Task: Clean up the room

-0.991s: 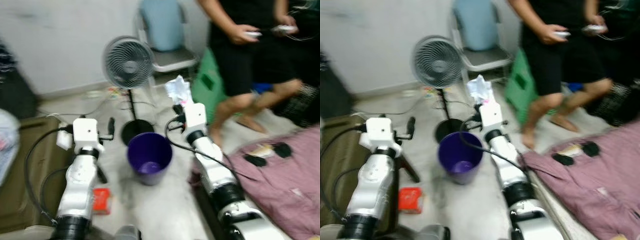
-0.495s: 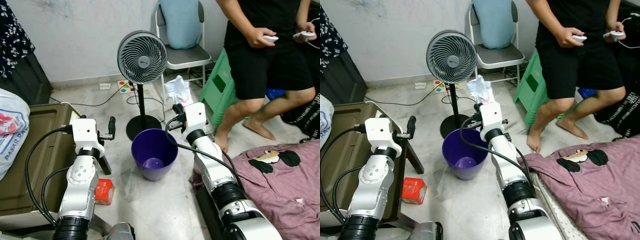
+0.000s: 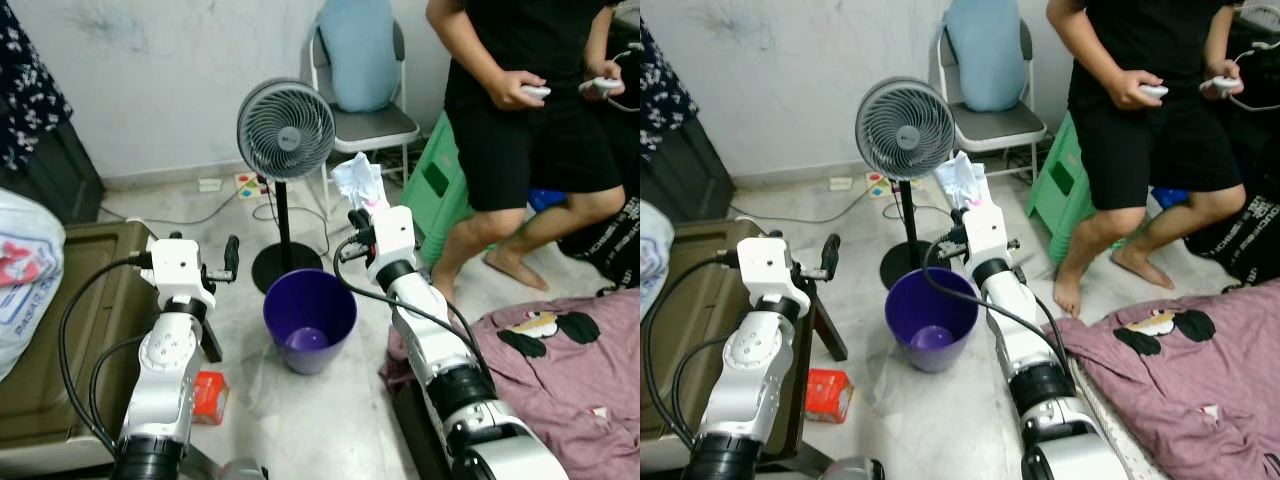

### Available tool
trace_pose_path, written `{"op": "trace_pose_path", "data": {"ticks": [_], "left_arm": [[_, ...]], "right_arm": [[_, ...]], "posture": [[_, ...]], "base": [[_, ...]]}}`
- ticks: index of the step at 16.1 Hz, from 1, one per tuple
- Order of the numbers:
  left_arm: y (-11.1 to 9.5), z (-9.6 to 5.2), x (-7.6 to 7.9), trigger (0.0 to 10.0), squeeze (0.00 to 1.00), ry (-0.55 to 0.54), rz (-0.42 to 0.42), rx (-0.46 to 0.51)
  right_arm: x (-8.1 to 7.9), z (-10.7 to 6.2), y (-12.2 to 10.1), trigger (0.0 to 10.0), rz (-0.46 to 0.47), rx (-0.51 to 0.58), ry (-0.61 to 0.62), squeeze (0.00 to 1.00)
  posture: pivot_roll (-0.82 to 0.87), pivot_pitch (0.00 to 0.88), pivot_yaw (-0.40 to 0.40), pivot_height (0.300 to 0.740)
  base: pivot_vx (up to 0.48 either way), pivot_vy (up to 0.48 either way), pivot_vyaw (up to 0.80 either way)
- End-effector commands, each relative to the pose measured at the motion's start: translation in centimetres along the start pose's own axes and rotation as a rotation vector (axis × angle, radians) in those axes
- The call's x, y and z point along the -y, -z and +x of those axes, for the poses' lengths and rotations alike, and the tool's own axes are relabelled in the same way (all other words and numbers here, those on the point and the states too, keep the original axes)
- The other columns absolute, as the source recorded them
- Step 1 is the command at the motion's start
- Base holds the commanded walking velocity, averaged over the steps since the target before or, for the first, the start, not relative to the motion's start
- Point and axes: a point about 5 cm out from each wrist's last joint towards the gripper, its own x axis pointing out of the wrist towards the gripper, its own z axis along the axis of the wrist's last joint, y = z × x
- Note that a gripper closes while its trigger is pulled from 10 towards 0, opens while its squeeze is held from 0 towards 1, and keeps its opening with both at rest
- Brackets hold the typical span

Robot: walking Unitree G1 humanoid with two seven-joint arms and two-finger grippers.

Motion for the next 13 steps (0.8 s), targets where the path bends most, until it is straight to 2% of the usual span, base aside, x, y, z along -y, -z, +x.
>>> {"op": "trace_pose_path", "data": {"ticks": [1,9,13], "left_arm": [[-0.29,0.14,-0.05,10.0,0.0,0.009,-0.002,0.008],[-0.33,0.11,-0.16,10.0,0.0,0.016,0.006,0.009],[-0.16,0.23,-0.5,10.0,0.0,-0.007,0.012,-0.009]], "right_arm": [[0.04,0.31,-0.36,10.0,-0.001,0.006,-0.009,0.0],[-0.33,0.41,-0.48,10.0,0.001,0.014,-0.027,0.0],[-0.26,0.43,-0.5,10.0,0.004,0.015,-0.017,0.0]], "posture": [[0.06,0.0,-0.01,0.74],[0.06,0.0,-0.006,0.74],[0.06,0.0,-0.002,0.74]], "base": [[0.33,0.0,0.0],[0.344,0.0,0.0],[0.0,0.0,0.0]]}}
